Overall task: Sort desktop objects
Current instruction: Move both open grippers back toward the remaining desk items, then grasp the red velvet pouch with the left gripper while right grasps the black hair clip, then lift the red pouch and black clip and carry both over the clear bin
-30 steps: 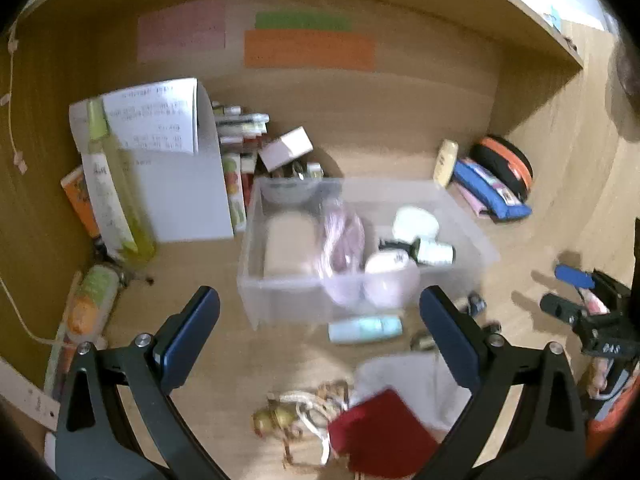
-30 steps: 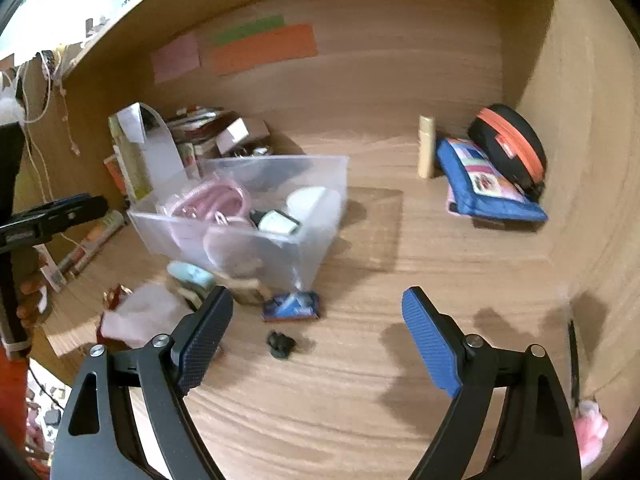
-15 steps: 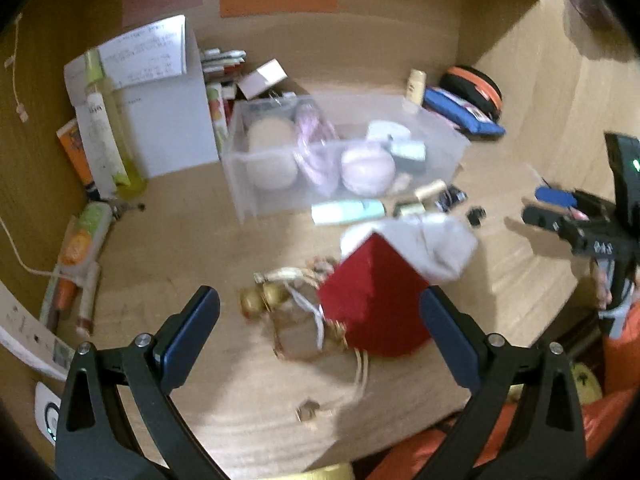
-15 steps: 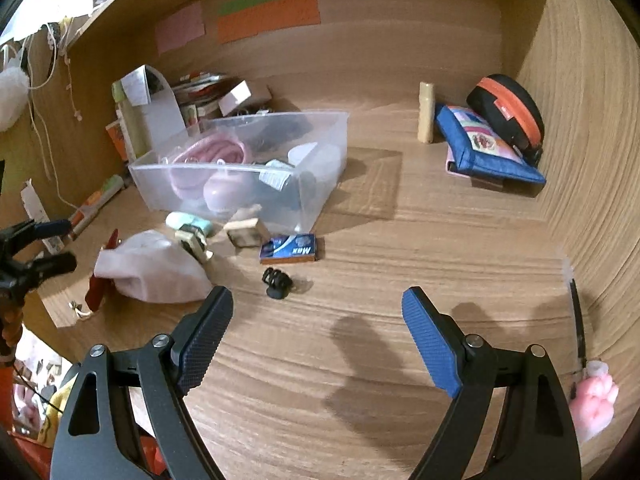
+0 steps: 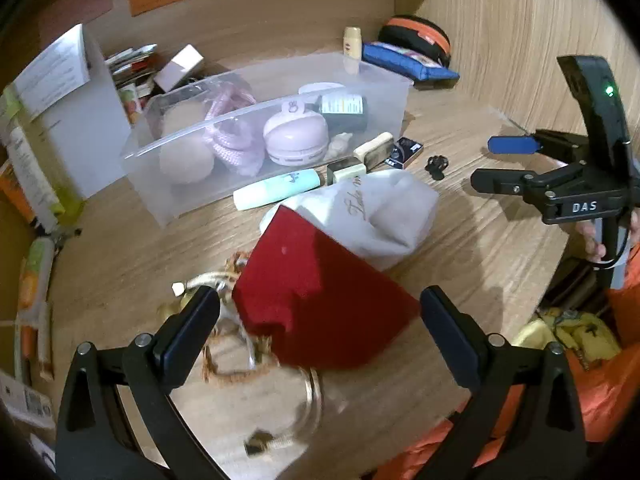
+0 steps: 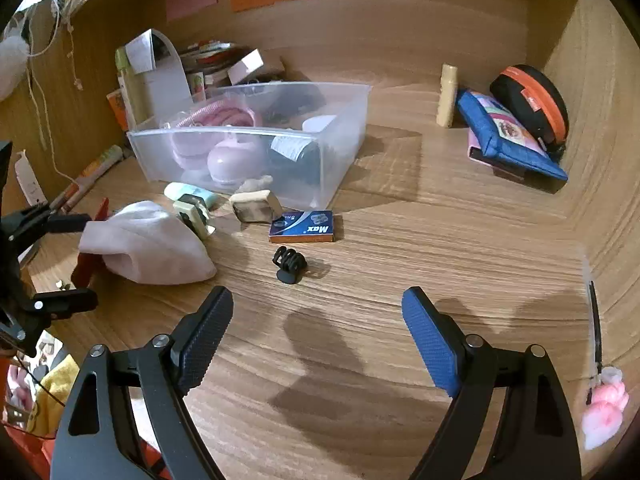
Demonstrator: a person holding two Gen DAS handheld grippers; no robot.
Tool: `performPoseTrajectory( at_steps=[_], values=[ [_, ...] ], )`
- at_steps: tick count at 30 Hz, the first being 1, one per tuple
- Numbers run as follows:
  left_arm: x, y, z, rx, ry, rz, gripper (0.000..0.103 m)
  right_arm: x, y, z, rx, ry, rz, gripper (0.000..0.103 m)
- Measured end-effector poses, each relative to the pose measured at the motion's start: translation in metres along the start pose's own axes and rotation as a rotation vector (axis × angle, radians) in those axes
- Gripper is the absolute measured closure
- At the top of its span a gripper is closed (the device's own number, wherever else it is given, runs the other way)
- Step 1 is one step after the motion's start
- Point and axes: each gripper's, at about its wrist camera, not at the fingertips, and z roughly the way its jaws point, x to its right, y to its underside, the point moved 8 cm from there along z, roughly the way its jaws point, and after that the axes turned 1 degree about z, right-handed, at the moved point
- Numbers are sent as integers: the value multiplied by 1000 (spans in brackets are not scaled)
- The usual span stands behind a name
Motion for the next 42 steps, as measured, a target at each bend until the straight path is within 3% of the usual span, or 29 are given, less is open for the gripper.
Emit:
performPoseTrajectory(
  at_steps=[4,7,12,18,25,31,34,42],
  values=[
    [-3,-4,8,-7,22,19,2,0,-4,6,-9,-1,-2,22],
    [-7,-6,7,5,48,7,2,0,-7,13,-26,-3,5,35],
    [-12,-5,4,26,76,12,17,-10,-9,25,-65,-10,-31,49],
    [-22,-5,1,53,84,-18,30,-22,-12,33,-78,20,-79,52],
    [-35,-6,-6,88,63,-67,51,-29,-13,39,-90,14,-107,84],
    [-53,0,-14,103,52,-139,59,-29,-13,33,-69,-16,-96,84],
    [-61,5,-21,113,57,-173,71,-26,-16,27,-51,-32,-74,84],
    [-75,11,-38,152,25,-240,77,-24,-25,12,1,-55,-38,84]
  ],
)
